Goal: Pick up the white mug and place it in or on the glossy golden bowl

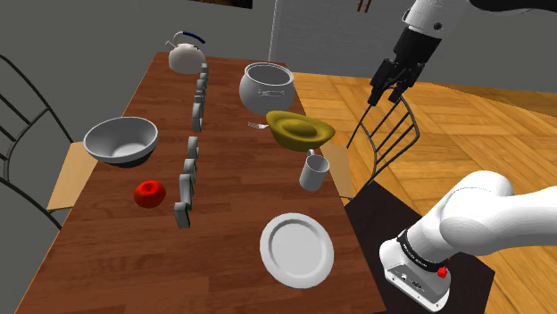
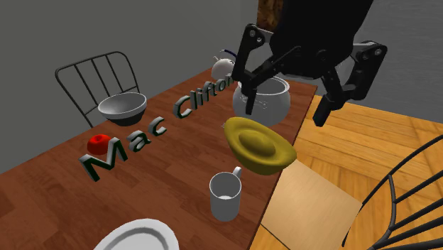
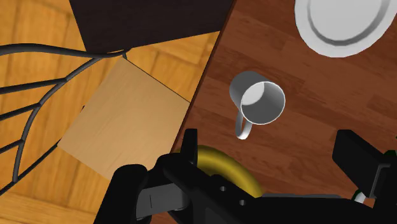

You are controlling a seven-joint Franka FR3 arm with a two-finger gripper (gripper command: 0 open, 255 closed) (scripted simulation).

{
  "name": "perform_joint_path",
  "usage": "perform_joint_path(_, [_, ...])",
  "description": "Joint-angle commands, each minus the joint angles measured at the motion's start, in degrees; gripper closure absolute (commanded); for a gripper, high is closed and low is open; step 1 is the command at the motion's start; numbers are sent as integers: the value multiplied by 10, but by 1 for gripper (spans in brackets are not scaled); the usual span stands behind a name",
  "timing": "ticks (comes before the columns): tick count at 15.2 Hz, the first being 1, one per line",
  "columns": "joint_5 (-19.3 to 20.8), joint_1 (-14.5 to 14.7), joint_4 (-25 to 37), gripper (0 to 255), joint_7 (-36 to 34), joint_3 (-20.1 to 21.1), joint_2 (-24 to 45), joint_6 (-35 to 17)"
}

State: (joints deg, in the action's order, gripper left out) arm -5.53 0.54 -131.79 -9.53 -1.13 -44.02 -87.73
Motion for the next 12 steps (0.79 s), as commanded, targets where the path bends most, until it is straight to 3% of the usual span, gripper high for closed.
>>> perform_joint_path(1, [0, 0, 0, 0, 0, 0, 0, 0])
perform_joint_path(12, [5, 13, -152, 0, -7, 47, 72, -217])
